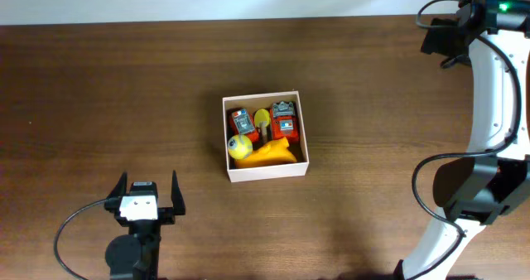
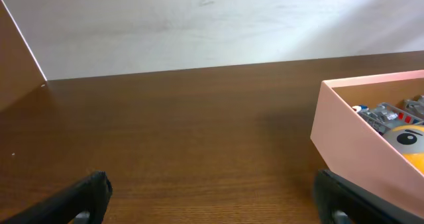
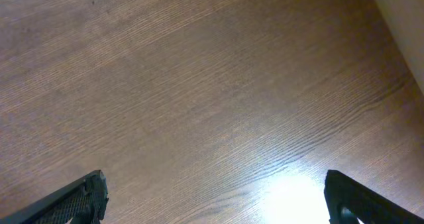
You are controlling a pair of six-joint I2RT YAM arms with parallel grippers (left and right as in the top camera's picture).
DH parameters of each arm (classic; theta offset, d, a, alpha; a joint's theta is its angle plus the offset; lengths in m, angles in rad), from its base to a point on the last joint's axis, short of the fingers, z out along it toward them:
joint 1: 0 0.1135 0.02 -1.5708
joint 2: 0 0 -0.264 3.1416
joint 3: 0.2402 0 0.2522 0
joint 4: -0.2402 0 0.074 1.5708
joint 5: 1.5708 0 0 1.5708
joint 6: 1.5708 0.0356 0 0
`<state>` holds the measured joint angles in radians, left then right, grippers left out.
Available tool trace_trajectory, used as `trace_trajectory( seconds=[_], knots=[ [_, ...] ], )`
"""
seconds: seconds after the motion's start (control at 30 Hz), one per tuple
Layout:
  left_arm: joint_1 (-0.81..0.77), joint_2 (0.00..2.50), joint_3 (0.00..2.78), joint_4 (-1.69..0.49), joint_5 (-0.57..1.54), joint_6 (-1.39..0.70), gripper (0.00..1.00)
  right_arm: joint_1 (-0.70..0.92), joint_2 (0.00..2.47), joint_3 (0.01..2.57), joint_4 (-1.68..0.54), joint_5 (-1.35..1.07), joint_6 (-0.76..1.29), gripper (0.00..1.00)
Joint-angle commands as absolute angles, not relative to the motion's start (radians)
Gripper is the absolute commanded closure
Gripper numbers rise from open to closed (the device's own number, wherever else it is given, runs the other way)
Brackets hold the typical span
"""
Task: Pack container
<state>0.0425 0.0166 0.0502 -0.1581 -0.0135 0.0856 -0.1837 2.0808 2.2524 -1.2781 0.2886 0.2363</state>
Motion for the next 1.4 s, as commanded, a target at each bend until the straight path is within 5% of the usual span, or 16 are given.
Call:
trace_trajectory(
  seconds=[0.0, 0.7, 0.97, 1.37],
  knots=[
    [0.049, 0.005, 0.043, -0.155, 0.001, 0.095, 0.01, -0.184, 2.073, 2.248, -1.276, 0.291, 0.244, 0.01],
    [0.049, 0.005, 0.043, -0.155, 0.001, 0.095, 0.01, -0.178, 2.069, 2.248, -1.276, 0.291, 0.244, 0.01],
    [0.049, 0.005, 0.043, -0.155, 0.001, 0.094, 0.01, 0.001, 1.836, 2.219, -1.291, 0.307, 0.191, 0.01],
    [0.049, 0.005, 0.043, -0.155, 0.001, 0.095, 0.01, 0.117, 1.155, 1.349, -0.696, 0.26, 0.059, 0.01]
  ],
)
